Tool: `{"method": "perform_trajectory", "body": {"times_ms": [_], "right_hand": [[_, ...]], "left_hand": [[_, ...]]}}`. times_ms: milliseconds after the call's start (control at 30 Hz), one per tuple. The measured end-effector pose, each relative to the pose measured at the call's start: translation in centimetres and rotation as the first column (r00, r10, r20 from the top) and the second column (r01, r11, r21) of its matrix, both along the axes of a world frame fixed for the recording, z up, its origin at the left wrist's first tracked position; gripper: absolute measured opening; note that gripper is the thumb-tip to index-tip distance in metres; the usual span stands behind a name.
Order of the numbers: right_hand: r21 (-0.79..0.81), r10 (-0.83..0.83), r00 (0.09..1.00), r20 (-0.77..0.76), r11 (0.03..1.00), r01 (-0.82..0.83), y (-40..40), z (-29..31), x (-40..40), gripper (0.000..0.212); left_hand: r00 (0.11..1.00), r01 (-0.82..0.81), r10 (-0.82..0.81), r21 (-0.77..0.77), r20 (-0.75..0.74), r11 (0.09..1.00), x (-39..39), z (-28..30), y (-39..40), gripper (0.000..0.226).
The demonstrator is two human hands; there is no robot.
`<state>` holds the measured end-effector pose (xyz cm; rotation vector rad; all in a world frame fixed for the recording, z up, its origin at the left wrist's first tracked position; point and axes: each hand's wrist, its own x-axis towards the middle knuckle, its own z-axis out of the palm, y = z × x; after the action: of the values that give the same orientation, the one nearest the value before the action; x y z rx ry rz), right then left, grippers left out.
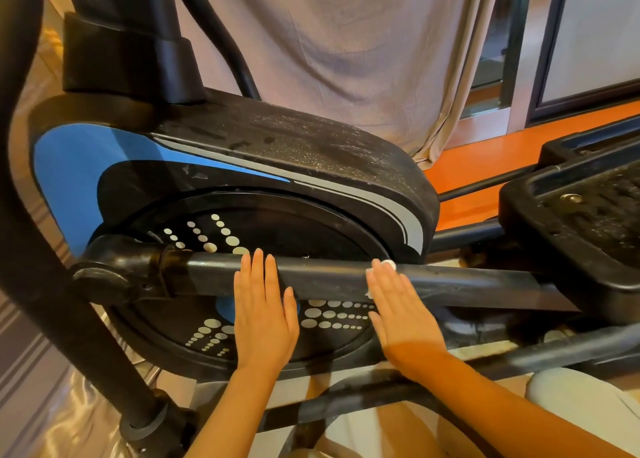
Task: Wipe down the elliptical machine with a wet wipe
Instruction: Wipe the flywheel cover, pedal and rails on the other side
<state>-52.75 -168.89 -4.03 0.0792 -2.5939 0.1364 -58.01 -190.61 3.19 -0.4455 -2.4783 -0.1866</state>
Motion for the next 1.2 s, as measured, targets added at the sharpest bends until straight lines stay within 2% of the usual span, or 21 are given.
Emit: {"method": "perform_trajectory", "body": {"times_ms": [67,200,267,300,400,467,533,633,733,833,1000,1100,1133,1200], "right_hand": [[-0.115,-0.120,0.991,0.067,0.985,0.127,3.2,-1.4,2.1,0.063],[-0.216,-0.260,0.947,0.190,0.930,0.299,4.6,-1.7,2.4,0.057],[-0.279,-0.303,0.939,0.161,0.899,0.338,3.1,0.2,1.1,0.049],[-0.298,-0.301,0.946,0.123,0.898,0.325,2.2,1.4,0.2,0.046],[-0.375,-0.104,0.992,0.067,0.919,0.121,-1.1,4.4,-0.9,0.080],[-0.365,0.000,0.998,0.062,0.931,0.023,-1.5,4.1,-0.8,0.085],[-0.338,-0.002,0.999,0.033,0.941,0.013,0.5,2.5,-0.8,0.084],[-0.378,-0.165,0.983,0.085,0.907,0.185,4.6,2.3,0.4,0.077],[-0.467,-0.264,0.939,0.219,0.817,0.338,7.0,2.6,1.9,0.063],[-0.401,-0.370,0.891,0.263,0.798,0.450,6.7,3.1,1.8,0.065],[-0.351,-0.208,0.919,0.336,0.878,0.327,4.2,3.8,0.5,0.067],[-0.250,-0.116,0.975,0.188,0.955,0.161,4.8,1.8,0.9,0.059],[-0.239,-0.129,0.977,0.171,0.956,0.169,5.3,1.3,1.2,0.057],[-0.350,-0.276,0.930,0.244,0.869,0.350,7.5,0.9,2.0,0.065]], "left_hand": [[0.998,0.046,-0.048,-0.047,-0.032,0.998,0.1,-0.3,0.6,0.057],[0.994,0.100,-0.103,-0.058,-0.041,0.993,0.4,-1.3,1.8,0.058],[0.995,0.099,-0.100,-0.057,-0.020,0.993,0.5,-1.5,2.2,0.059],[0.995,0.095,-0.096,-0.060,-0.012,0.994,0.5,-1.6,2.4,0.059],[0.995,0.095,-0.095,-0.064,0.005,0.993,0.3,-1.8,2.4,0.060],[0.995,0.096,-0.096,-0.059,0.003,0.994,0.2,-1.9,2.4,0.061],[0.995,0.100,-0.101,-0.044,-0.001,0.994,0.1,-2.0,2.4,0.061],[0.995,0.097,-0.098,-0.018,-0.002,0.995,0.2,-2.1,2.7,0.061],[0.995,0.099,-0.099,-0.002,-0.009,0.995,0.1,-2.2,2.9,0.061],[0.994,0.105,-0.105,0.008,-0.012,0.994,0.1,-2.2,2.9,0.061],[0.993,0.113,-0.113,0.017,-0.023,0.993,0.0,-2.4,3.0,0.062],[0.993,0.114,-0.113,0.025,-0.023,0.993,0.0,-2.5,3.0,0.063],[0.994,0.112,-0.112,0.028,-0.021,0.993,0.0,-2.5,3.1,0.063],[0.993,0.115,-0.115,0.035,-0.019,0.993,0.1,-2.4,3.2,0.063]]}}
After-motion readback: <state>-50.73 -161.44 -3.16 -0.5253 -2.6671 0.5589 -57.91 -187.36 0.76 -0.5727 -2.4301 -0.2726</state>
